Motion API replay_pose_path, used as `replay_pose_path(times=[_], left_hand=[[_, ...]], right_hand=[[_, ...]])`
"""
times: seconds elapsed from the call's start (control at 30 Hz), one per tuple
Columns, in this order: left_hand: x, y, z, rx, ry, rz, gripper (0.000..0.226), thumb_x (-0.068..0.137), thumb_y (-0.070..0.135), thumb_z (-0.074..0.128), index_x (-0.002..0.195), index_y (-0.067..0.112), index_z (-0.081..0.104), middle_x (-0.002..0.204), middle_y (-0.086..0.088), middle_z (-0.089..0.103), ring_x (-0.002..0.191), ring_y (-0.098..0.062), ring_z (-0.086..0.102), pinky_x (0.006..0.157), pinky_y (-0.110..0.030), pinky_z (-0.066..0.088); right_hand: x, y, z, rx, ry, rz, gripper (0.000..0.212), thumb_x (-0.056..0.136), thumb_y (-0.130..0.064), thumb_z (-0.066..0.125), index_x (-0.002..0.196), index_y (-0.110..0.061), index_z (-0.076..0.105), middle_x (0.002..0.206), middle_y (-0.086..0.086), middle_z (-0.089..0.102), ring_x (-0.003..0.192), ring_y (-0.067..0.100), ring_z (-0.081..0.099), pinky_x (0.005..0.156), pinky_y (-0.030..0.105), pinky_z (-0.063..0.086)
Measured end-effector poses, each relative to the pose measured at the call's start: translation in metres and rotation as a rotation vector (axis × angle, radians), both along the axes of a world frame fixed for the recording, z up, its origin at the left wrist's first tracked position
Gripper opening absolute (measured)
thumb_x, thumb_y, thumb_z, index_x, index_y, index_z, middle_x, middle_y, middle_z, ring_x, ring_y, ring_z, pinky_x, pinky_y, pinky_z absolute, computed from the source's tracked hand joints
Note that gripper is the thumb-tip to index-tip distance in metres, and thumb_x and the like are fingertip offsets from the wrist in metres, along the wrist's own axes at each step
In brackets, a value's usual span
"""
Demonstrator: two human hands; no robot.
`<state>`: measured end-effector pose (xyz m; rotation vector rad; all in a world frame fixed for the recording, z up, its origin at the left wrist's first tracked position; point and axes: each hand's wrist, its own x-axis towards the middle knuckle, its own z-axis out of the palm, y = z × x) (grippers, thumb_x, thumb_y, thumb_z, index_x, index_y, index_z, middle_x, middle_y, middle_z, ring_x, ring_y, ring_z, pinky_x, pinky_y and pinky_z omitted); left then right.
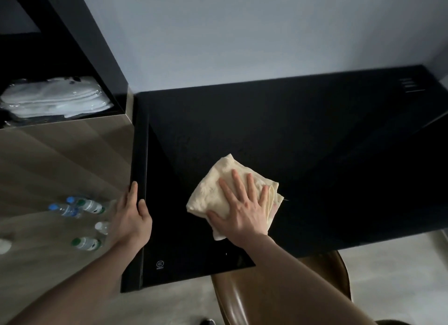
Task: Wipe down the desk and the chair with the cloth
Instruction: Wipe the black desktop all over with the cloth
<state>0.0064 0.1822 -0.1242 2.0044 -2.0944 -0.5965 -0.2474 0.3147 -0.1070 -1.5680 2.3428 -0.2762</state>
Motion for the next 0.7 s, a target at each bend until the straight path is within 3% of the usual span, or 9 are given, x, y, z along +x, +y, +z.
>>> replay_pose_path(times=[0.13,0.3,0.53,0.7], left_hand=[[-0.025,0.014,0.008,-0.092,-0.032,-0.097,0.055,0.104,0.017,0.055,0.159,0.021,0.048,0.170,-0.005,0.035,0.148,-0.039,0.040,0.120,-0.063,0.035],[-0.117,0.069,0.019,-0.153,0.032,-0.332,0.060,0.098,0.040,0.044,0.155,0.020,0.053,0.167,-0.004,0.039,0.152,-0.031,0.036,0.130,-0.054,0.020],[-0.285,0.169,0.011,-0.093,-0.016,-0.488,0.072,0.097,0.058,0.035,0.160,0.025,0.046,0.173,0.000,0.029,0.160,-0.028,0.024,0.131,-0.053,0.018],[-0.387,0.214,0.007,-0.067,-0.119,-0.412,0.085,0.093,0.073,0.027,0.168,0.032,0.024,0.178,0.000,0.012,0.164,-0.032,0.002,0.133,-0.054,0.003]], right_hand=[[-0.048,0.020,-0.003,-0.012,-0.003,-0.038,0.095,0.086,-0.093,0.037,0.167,-0.049,0.018,0.178,-0.015,-0.012,0.164,0.028,-0.020,0.126,0.066,-0.016],[-0.121,0.054,-0.007,-0.037,0.012,-0.088,0.095,0.086,-0.092,0.038,0.168,-0.049,0.016,0.178,-0.016,-0.011,0.164,0.028,-0.018,0.127,0.065,-0.013],[-0.256,0.127,-0.006,-0.023,0.057,-0.167,0.094,0.088,-0.092,0.036,0.168,-0.047,0.015,0.178,-0.014,-0.009,0.164,0.025,-0.019,0.127,0.059,-0.017],[-0.370,0.190,-0.010,-0.020,0.085,-0.267,0.093,0.089,-0.090,0.035,0.169,-0.045,0.016,0.179,-0.013,-0.010,0.164,0.025,-0.016,0.128,0.061,-0.012]])
